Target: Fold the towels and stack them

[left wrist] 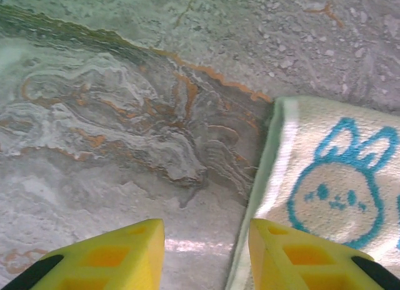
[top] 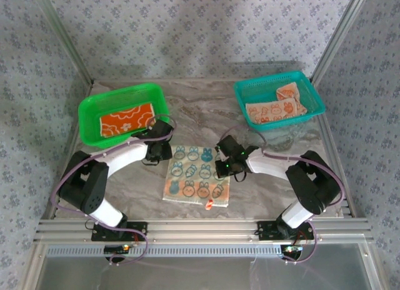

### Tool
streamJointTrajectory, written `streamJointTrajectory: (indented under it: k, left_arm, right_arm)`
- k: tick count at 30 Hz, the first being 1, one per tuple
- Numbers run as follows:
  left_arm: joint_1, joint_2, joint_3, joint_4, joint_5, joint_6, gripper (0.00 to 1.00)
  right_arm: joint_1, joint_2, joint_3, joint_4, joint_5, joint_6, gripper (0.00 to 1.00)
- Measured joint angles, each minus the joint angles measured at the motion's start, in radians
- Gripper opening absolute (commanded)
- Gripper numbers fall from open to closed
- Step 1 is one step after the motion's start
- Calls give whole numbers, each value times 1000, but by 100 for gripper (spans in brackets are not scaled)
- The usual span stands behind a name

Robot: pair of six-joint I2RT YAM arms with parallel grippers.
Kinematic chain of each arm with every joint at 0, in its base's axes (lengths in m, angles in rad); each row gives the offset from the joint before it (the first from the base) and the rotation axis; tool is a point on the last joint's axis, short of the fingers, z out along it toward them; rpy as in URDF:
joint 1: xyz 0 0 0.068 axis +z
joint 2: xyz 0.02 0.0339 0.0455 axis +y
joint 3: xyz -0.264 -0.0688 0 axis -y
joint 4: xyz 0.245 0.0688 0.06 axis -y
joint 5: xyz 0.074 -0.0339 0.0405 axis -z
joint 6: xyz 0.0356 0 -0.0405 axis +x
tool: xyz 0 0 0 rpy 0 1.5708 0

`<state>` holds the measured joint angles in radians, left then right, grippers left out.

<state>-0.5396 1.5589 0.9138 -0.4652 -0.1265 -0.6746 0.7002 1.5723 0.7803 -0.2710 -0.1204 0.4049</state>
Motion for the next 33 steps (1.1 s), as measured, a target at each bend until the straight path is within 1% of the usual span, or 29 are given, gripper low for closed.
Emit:
streamJointTrajectory:
  k: [4, 6, 7, 10, 12, 13, 21, 27, 32, 33]
  left_arm:
    - [0, 22, 5, 37, 11, 0, 37]
    - [0, 49, 16, 51, 12, -1, 31]
    - [0, 66, 26, 56, 15, 0, 30]
    - [1, 105, 55, 81, 30, 3, 23]
    - [1, 126, 75, 100, 39, 3, 12]
    - [1, 136, 87, 107, 42, 4, 9]
    - [1, 225, 178, 129, 60, 12, 8]
    - [0, 263, 187, 128, 45, 29, 7]
    - [1, 266, 187, 124, 20, 48, 12]
    - [1, 266, 187, 123, 17, 50, 16]
  right_arm:
    - [-26, -15, -2, -21, 0, -6, 8]
    - [-26, -19, 0, -30, 0, -6, 9]
    - [-26, -21, 5, -37, 0, -6, 9]
    - [-23, -24, 23, -45, 0, -6, 9]
    - [-22, -24, 32, -43, 0, -6, 9]
    - [-21, -24, 35, -43, 0, -6, 9]
    - [-4, -24, 36, -44, 1, -2, 10]
    - [-4, -24, 36, -44, 5, -2, 10]
    - [-4, -24, 36, -45, 11, -2, 10]
    - [-4, -24, 36, -45, 11, -2, 10]
